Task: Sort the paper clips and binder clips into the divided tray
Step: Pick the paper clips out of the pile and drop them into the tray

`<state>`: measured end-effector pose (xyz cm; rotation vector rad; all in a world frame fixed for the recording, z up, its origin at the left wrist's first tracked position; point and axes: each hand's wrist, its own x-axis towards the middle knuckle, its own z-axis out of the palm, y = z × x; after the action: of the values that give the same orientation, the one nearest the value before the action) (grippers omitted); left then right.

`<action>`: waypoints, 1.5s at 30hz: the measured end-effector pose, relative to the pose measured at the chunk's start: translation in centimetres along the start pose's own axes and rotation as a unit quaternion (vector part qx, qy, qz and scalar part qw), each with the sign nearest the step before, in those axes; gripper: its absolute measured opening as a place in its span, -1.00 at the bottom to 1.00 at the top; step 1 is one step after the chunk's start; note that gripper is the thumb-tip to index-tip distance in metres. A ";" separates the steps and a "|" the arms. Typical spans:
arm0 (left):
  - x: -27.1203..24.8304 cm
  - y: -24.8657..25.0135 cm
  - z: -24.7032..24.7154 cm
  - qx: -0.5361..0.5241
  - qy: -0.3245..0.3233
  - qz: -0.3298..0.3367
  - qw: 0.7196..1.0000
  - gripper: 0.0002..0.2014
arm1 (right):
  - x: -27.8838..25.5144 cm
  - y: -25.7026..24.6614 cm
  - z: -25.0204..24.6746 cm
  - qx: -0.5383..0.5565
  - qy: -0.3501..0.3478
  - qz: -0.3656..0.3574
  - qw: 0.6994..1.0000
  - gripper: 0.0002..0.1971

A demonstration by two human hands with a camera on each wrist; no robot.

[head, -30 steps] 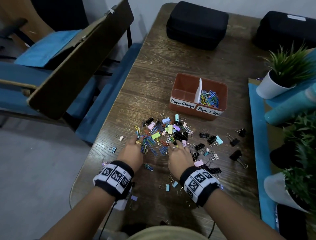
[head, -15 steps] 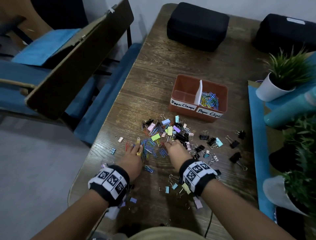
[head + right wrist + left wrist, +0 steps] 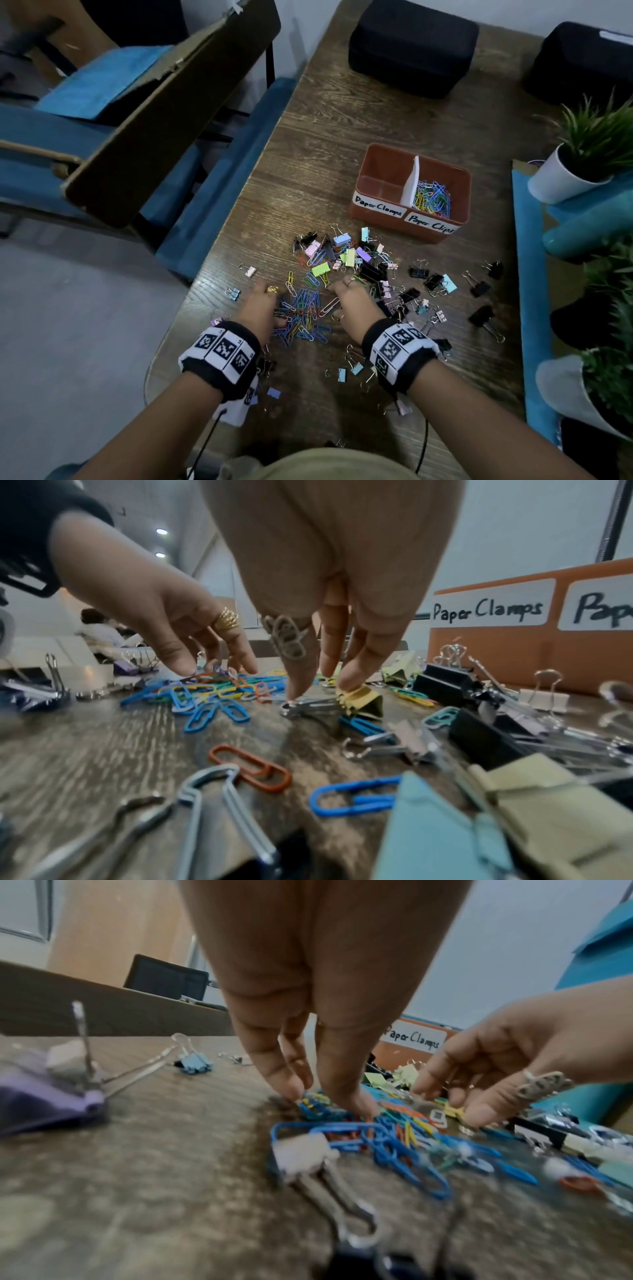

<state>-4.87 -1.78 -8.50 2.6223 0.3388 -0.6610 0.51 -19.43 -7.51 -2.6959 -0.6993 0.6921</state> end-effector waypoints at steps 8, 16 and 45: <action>-1.0 0.8 0.0 -0.092 0.023 -0.004 0.996 -0.57 | 0.2 0.8 -0.5 -0.105 -0.001 -0.021 0.994 -0.61; -3.5 -1.9 0.7 -0.003 -0.035 -0.059 0.998 -0.62 | 0.4 -0.7 -0.3 -0.011 -0.111 -0.063 0.992 -0.21; -1.6 2.2 0.9 0.081 -0.026 -0.045 0.995 0.00 | 2.1 -1.4 0.0 -0.066 -0.087 -0.126 0.986 -0.02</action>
<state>-5.90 -4.36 -7.73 2.7508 0.4047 -0.8171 1.54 -17.16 -7.81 -2.6163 -1.1459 0.8473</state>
